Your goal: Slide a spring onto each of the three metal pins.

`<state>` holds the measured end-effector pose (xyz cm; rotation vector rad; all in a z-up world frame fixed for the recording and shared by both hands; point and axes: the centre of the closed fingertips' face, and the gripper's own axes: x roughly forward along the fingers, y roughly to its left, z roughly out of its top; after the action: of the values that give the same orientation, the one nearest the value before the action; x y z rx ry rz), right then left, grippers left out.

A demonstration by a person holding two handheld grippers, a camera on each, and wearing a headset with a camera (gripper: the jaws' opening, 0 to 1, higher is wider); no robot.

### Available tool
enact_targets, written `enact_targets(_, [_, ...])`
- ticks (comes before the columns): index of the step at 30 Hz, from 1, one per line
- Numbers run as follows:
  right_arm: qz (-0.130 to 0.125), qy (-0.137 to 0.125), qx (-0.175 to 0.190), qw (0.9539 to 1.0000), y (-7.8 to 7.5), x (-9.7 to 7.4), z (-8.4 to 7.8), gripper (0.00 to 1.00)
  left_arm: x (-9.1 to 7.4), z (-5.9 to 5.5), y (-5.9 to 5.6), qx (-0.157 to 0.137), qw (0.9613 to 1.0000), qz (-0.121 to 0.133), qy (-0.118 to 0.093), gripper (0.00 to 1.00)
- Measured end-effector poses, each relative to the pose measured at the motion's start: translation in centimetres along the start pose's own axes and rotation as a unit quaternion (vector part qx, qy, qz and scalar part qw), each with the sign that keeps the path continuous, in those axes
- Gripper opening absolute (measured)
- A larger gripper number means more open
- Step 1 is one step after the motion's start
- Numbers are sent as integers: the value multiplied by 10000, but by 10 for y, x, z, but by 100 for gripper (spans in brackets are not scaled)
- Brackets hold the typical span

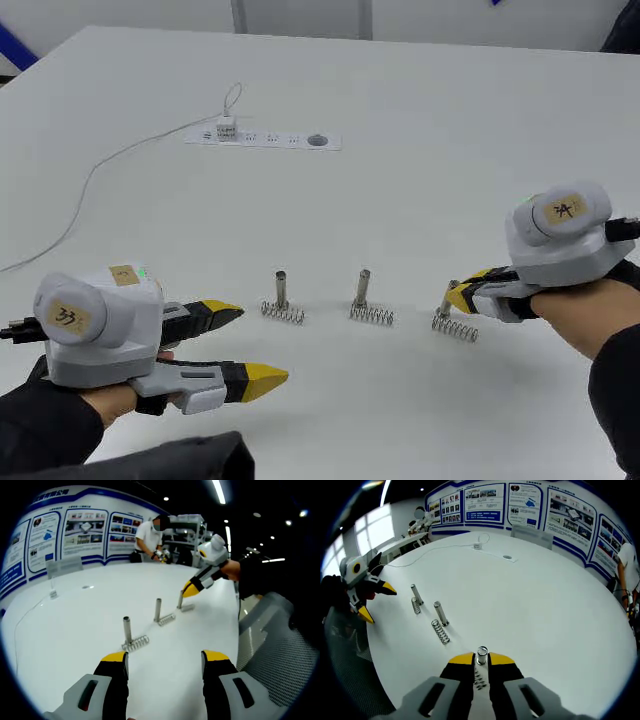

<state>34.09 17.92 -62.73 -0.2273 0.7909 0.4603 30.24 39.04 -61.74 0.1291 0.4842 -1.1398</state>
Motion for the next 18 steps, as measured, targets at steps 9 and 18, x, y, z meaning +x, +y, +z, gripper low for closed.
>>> enact_targets(9, [26,-56,-98,9999,3,-5,-7,21,0,-1,6,38,10000,40,39,61])
enact_targets(18, [49,-208,-137,9997,3,-12,-10,26,6,-3,20,155,9997,44,191,61])
